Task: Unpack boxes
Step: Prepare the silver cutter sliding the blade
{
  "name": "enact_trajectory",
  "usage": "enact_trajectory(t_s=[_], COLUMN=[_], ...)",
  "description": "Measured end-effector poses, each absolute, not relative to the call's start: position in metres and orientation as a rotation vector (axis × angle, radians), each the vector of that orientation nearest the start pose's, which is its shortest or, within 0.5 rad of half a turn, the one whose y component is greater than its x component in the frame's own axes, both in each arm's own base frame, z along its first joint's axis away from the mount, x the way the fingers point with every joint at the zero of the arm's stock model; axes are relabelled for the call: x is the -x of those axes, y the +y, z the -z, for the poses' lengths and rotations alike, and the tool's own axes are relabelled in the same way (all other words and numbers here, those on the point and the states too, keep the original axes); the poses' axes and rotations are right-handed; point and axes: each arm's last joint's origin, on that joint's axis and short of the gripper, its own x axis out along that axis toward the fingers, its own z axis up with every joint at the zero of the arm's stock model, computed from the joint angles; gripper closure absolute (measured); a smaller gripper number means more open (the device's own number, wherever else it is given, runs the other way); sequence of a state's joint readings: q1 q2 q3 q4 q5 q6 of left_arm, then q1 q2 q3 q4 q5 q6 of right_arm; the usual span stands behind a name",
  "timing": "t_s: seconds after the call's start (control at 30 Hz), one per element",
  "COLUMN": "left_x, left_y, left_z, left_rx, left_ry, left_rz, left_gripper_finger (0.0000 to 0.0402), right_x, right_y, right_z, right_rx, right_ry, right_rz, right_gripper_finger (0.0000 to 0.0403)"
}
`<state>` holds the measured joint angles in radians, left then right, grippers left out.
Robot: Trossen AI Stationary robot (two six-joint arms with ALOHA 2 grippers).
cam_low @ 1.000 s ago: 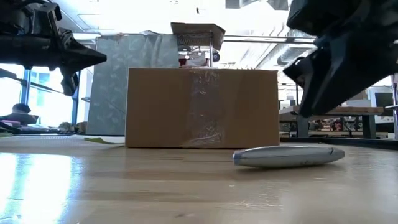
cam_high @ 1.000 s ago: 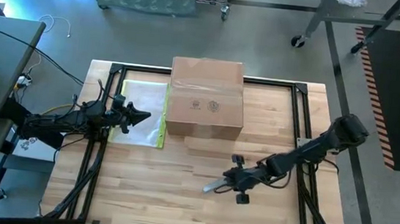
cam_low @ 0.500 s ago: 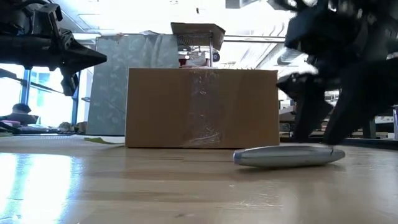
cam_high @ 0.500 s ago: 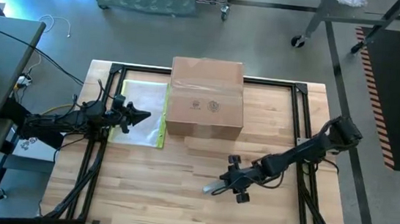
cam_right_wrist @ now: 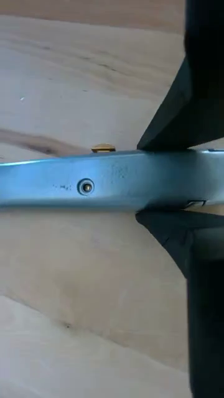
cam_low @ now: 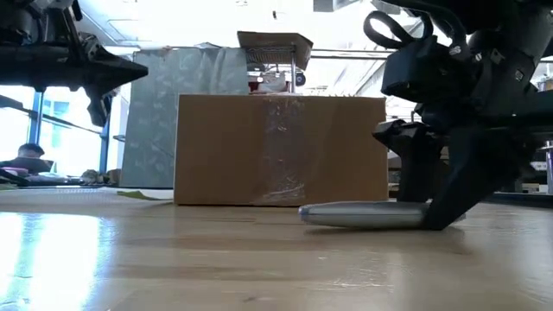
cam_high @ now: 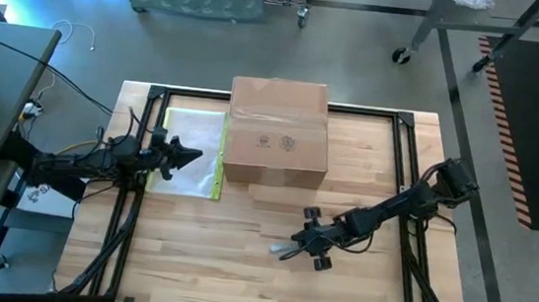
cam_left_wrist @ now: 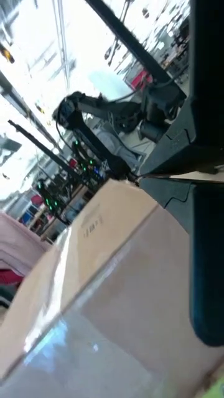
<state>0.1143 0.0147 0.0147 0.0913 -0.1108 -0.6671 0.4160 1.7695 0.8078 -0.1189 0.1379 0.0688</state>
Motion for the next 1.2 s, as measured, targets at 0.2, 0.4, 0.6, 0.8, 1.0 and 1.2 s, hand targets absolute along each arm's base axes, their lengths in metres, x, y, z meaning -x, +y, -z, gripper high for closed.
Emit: enact_trajectory(t_s=[0.2, 0.4, 0.6, 0.8, 1.0, 1.2], left_x=[-0.097, -0.104, -0.122, -0.169, -0.235, -0.28], left_y=[0.007, -0.001, -0.014, -0.037, -0.053, -0.055], left_z=[-0.186, -0.19, -0.214, -0.239, -0.249, -0.242], left_rx=[0.568, 0.566, 0.577, 0.521, 0.471, 0.489], left_ry=[-0.237, -0.21, -0.183, -0.033, 0.132, 0.265], left_rz=[-0.119, -0.085, 0.037, 0.217, 0.295, 0.408], left_gripper_finger=[0.0401, 0.0401, 0.0401, 0.0401, 0.0365, 0.0264], right_x=[-0.283, -0.289, -0.3, -0.31, -0.313, -0.307], right_y=[0.121, 0.132, 0.147, 0.157, 0.169, 0.188], right_z=[-0.114, -0.138, -0.17, -0.191, -0.201, -0.207], right_rx=[0.361, 0.803, 1.244, 1.556, 1.767, 1.884], right_ry=[1.008, 0.898, 0.835, 0.833, 0.786, 0.721], right_rz=[-0.103, 0.12, 0.248, 0.2, 0.157, 0.113], right_gripper_finger=[0.029, 0.029, 0.029, 0.029, 0.029, 0.029])
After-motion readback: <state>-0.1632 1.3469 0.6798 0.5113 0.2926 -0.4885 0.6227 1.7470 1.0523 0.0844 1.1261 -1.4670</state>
